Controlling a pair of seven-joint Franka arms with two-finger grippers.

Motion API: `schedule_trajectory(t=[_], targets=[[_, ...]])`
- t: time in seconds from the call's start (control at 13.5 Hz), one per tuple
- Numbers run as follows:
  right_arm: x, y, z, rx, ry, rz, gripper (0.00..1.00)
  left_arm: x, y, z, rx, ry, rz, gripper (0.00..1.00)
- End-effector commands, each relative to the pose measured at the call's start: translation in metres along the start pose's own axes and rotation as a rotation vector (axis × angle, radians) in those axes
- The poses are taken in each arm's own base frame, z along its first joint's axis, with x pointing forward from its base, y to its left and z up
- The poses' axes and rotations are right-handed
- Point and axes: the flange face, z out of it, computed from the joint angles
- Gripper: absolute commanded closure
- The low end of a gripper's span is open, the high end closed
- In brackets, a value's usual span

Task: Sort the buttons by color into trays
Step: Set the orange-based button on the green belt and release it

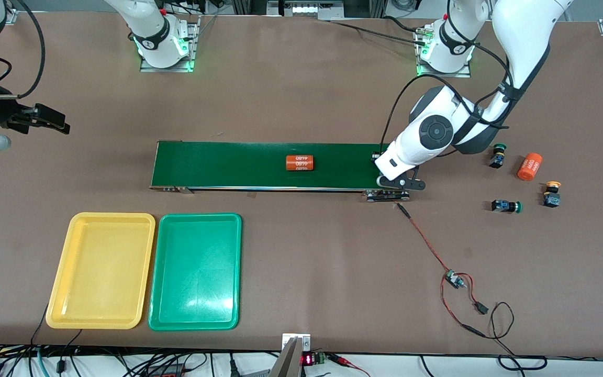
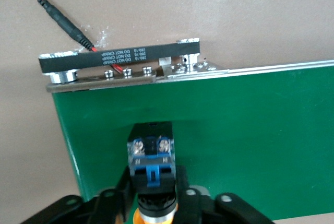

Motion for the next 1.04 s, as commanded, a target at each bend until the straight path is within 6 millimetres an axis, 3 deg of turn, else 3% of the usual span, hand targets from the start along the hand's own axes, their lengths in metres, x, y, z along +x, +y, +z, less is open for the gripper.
schedule_trajectory(t=[0.0, 0.22, 0.37, 0.52, 0.67, 0.81, 0.96], targets=[[-0.03, -0.005, 0.006, 0.01, 0.047, 0.036, 0.0, 0.015, 0.004, -0.021, 0.015, 0.014, -0.007, 0.0], [-0.037, -0.006, 0.012, 0.013, 0.041, 0.036, 0.0, 0.038, -0.017, -0.068, 0.035, 0.001, -0.05, 0.0], [-0.053, -0.006, 0.018, 0.015, 0.062, 0.036, 0.0, 0.053, -0.056, -0.086, 0.04, 0.003, -0.107, 0.0], [-0.068, -0.007, 0.028, 0.017, 0.092, 0.037, 0.0, 0.066, -0.111, -0.086, 0.088, 0.021, -0.08, 0.0], [-0.072, -0.012, 0.028, 0.017, 0.101, 0.025, 0.0, 0.07, -0.145, -0.089, 0.082, 0.026, -0.11, 0.0], [-0.074, -0.012, 0.032, 0.017, 0.083, 0.025, 0.0, 0.072, -0.168, -0.088, 0.1, 0.027, -0.108, 0.0], [-0.072, -0.013, 0.033, 0.016, 0.083, 0.022, 0.0, 0.076, -0.189, -0.076, 0.146, 0.014, 0.013, 0.0]])
